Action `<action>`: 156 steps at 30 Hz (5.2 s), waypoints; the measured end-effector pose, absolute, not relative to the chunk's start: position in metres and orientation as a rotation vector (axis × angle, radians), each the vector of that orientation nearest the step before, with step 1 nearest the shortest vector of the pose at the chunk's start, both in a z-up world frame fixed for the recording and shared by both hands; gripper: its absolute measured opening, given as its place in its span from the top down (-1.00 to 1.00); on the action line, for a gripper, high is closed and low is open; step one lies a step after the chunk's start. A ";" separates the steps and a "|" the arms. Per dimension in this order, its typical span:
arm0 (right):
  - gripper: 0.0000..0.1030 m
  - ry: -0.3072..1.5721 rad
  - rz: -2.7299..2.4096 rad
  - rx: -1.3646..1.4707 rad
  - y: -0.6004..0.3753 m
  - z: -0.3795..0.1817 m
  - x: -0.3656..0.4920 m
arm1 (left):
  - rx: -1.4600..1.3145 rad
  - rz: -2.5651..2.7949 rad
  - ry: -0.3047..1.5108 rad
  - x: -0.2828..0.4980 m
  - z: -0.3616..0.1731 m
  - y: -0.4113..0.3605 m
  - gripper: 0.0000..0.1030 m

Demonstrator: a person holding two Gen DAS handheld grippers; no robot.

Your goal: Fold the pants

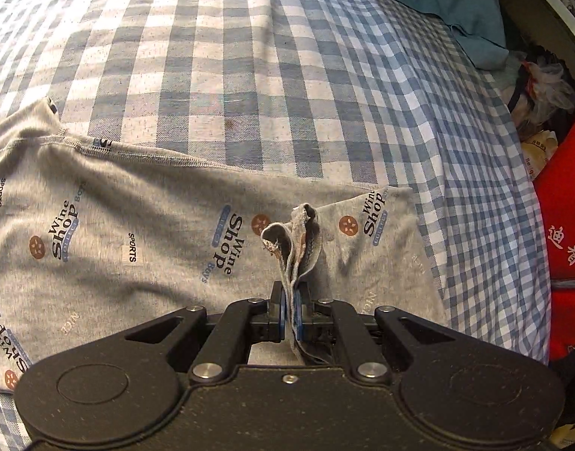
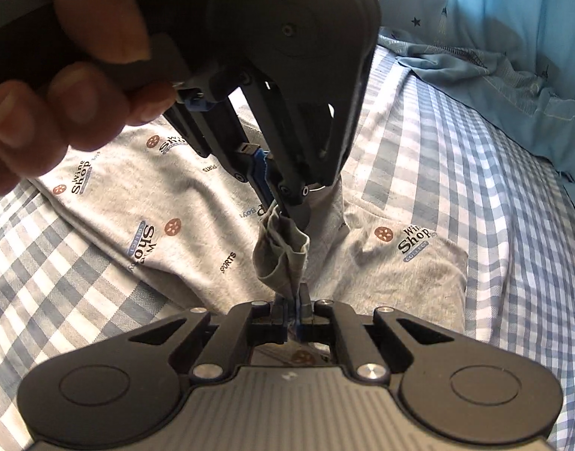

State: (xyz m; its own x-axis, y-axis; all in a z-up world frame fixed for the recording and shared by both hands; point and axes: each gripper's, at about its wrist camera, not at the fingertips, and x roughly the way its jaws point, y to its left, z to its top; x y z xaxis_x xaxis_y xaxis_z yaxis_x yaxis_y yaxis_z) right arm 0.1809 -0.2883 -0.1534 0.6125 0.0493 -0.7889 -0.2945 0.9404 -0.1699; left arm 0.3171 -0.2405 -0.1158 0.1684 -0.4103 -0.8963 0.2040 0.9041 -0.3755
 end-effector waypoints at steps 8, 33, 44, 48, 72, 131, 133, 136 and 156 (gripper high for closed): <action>0.93 0.840 0.165 -0.318 -0.269 -0.126 0.174 | -0.172 -0.510 1.294 0.314 -0.084 -0.221 0.92; 0.93 0.881 0.321 -0.305 -0.105 -0.133 0.195 | -0.188 -0.408 1.315 0.308 -0.109 -0.035 0.92; -0.54 0.942 0.273 -0.307 -0.155 -0.148 0.183 | -0.071 -0.253 1.276 0.300 -0.132 -0.034 -0.48; -0.79 0.937 0.122 -0.304 -0.211 -0.149 0.184 | -0.002 -0.175 1.214 0.294 -0.132 -0.045 -0.65; -0.96 0.934 -0.131 -0.250 -0.344 -0.157 0.271 | -0.064 0.056 1.282 0.295 -0.151 -0.046 -0.84; -0.99 0.927 -0.080 -0.314 -0.112 -0.149 0.248 | -0.509 0.161 0.899 0.238 -0.168 0.217 -0.61; -0.99 0.958 -0.082 -0.269 -0.110 -0.151 0.236 | -0.525 0.180 0.917 0.241 -0.167 0.219 -0.56; -0.99 0.989 -0.057 -0.246 -0.104 -0.154 0.235 | -0.508 0.207 0.972 0.249 -0.168 0.218 -0.43; -0.99 1.112 -0.024 -0.193 -0.101 -0.170 0.260 | -0.418 0.219 1.057 0.270 -0.153 0.194 0.74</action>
